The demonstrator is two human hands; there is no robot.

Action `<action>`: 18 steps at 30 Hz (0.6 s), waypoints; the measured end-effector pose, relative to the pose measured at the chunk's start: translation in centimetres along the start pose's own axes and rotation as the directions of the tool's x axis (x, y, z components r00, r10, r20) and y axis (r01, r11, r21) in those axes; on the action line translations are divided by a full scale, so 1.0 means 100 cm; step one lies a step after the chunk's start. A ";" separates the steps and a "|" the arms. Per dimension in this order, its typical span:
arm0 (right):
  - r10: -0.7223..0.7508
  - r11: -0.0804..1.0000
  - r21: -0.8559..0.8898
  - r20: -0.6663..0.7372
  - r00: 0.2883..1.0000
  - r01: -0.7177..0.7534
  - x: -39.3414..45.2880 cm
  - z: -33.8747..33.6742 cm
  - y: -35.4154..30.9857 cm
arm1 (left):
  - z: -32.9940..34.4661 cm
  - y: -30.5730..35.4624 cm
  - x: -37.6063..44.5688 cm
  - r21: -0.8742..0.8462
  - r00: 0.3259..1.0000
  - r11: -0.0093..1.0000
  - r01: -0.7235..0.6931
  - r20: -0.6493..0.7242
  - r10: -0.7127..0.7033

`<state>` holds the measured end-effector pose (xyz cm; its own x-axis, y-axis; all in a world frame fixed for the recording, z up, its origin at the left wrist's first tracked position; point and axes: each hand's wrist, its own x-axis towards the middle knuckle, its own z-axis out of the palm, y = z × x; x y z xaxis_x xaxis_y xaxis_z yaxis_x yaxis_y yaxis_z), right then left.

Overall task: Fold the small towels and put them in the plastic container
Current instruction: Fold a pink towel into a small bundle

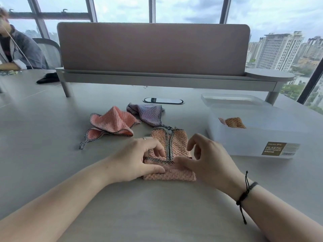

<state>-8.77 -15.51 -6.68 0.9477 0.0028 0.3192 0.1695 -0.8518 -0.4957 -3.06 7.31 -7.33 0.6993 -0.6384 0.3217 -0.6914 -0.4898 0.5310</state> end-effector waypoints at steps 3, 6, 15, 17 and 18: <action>-0.186 0.982 0.016 -0.049 0.981 0.187 -0.002 -0.011 0.000 | -0.002 0.000 0.000 0.037 0.994 0.996 -0.081 -0.065 0.083; -0.354 0.932 -0.025 0.160 0.921 0.362 -0.005 -0.011 -0.004 | -0.005 -0.003 0.000 0.086 0.990 0.989 -0.119 -0.070 0.125; -0.335 0.937 0.007 0.307 0.891 0.350 -0.005 -0.005 0.000 | -0.007 -0.001 -0.001 0.203 0.990 0.968 -0.144 0.026 0.142; -0.329 0.938 -0.002 0.304 0.894 0.346 -0.004 -0.005 0.001 | -0.010 0.000 -0.003 0.226 0.991 0.966 -0.125 0.065 0.114; -0.326 0.939 -0.009 0.303 0.895 0.345 -0.003 -0.005 0.002 | -0.011 0.001 -0.004 0.243 0.991 0.962 -0.121 0.090 0.102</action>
<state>-9.20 -15.93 -6.47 0.8754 0.4390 0.2025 0.4833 -0.8033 -0.3480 -3.19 8.17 -6.60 0.6061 -0.7357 0.3023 -0.7942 -0.5386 0.2815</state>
